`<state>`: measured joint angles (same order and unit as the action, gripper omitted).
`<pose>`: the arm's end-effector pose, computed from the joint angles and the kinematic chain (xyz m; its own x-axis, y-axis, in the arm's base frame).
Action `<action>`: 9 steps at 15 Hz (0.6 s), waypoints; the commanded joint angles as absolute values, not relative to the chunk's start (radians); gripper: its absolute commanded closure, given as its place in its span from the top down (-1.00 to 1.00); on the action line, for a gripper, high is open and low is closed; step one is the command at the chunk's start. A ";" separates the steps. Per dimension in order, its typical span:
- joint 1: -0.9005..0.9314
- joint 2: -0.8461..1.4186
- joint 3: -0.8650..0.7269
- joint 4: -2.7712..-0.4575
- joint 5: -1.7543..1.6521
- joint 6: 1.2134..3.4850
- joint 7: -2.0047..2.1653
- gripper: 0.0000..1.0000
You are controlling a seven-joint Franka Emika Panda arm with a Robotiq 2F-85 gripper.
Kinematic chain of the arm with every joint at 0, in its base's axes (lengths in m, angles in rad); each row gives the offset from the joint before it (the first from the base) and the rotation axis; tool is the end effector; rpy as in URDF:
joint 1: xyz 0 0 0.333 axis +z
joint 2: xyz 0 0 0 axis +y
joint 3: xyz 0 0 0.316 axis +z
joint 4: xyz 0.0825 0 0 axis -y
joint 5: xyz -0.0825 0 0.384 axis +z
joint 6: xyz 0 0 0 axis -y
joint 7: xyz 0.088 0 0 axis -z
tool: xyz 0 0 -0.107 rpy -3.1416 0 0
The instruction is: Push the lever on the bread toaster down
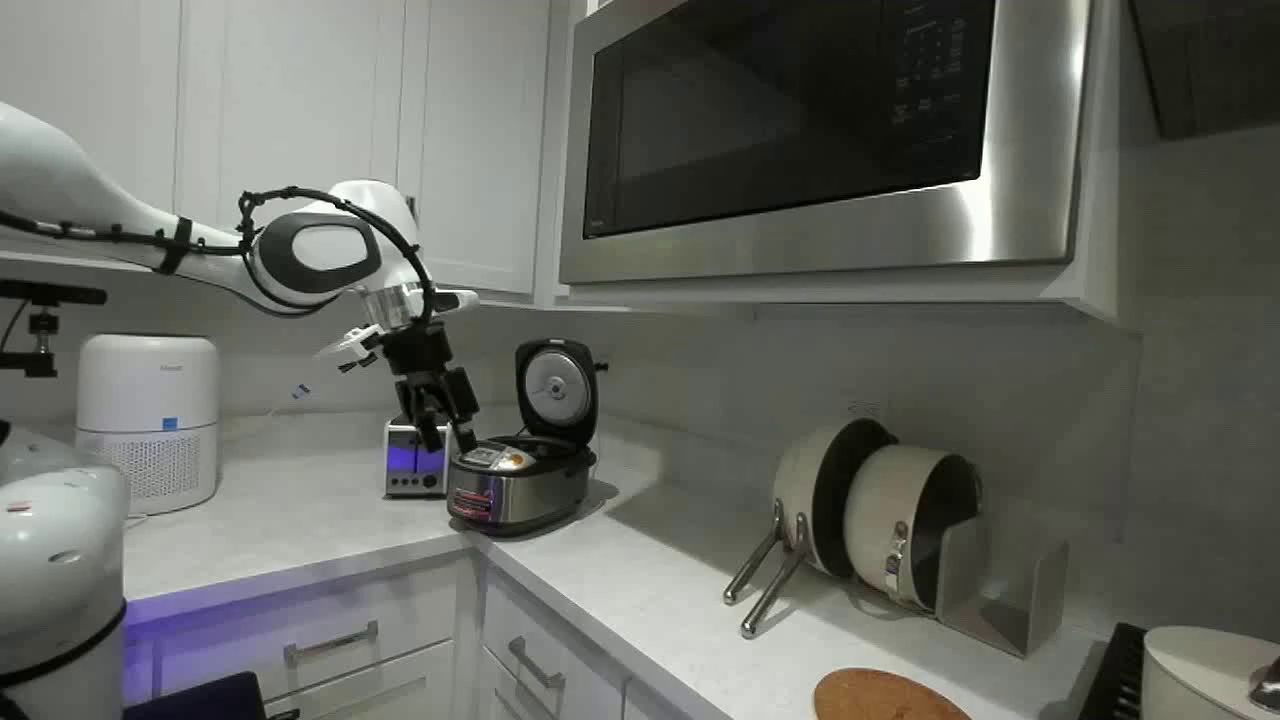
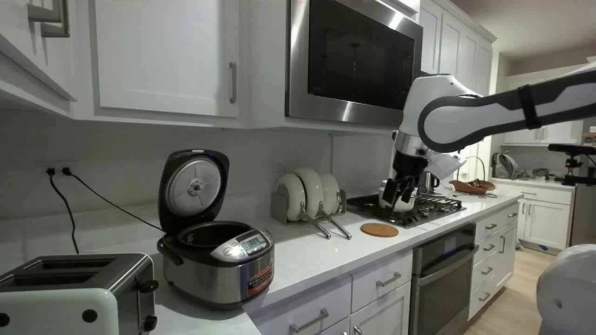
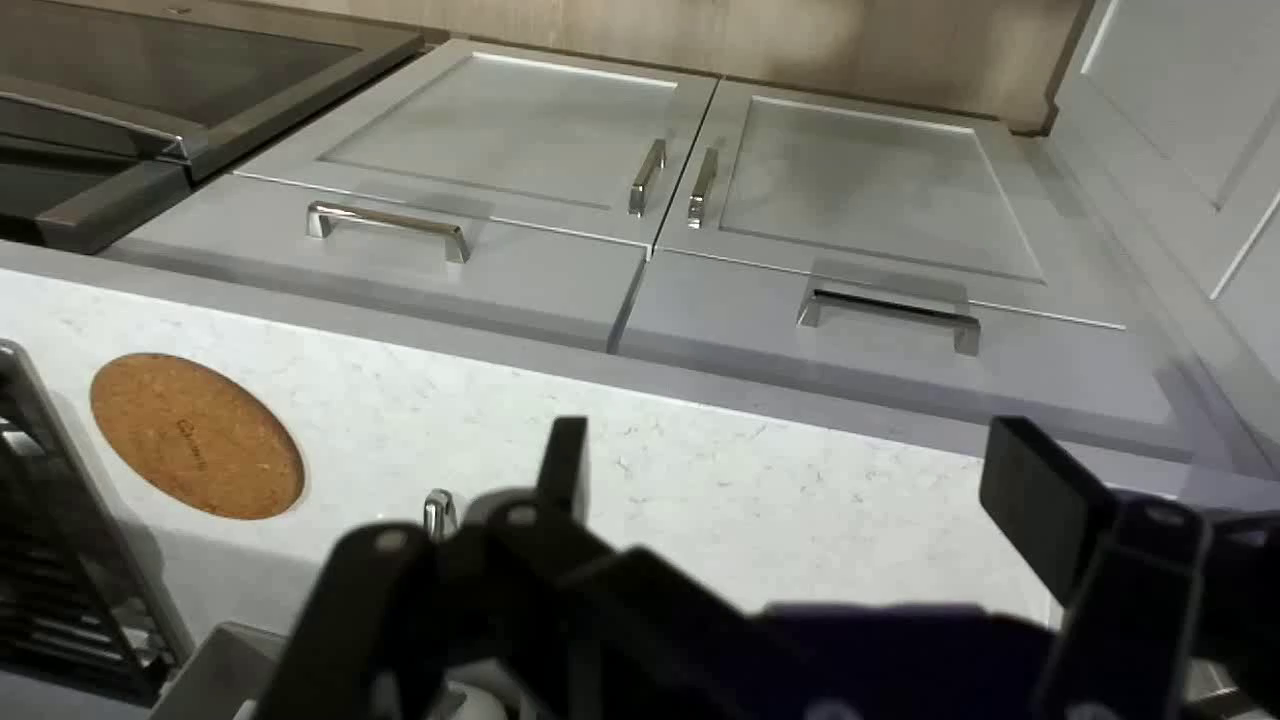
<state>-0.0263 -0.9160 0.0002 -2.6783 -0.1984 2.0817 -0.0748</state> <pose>0.3093 -0.0180 0.5258 0.9463 0.1447 0.2892 0.0828 -0.9729 0.2159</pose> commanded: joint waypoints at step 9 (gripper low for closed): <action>0.086 -0.793 -0.055 -2.678 -0.132 2.202 -0.189 1.00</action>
<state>0.0391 -0.8562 -0.0284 -2.6839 -0.1678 2.1334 -0.1222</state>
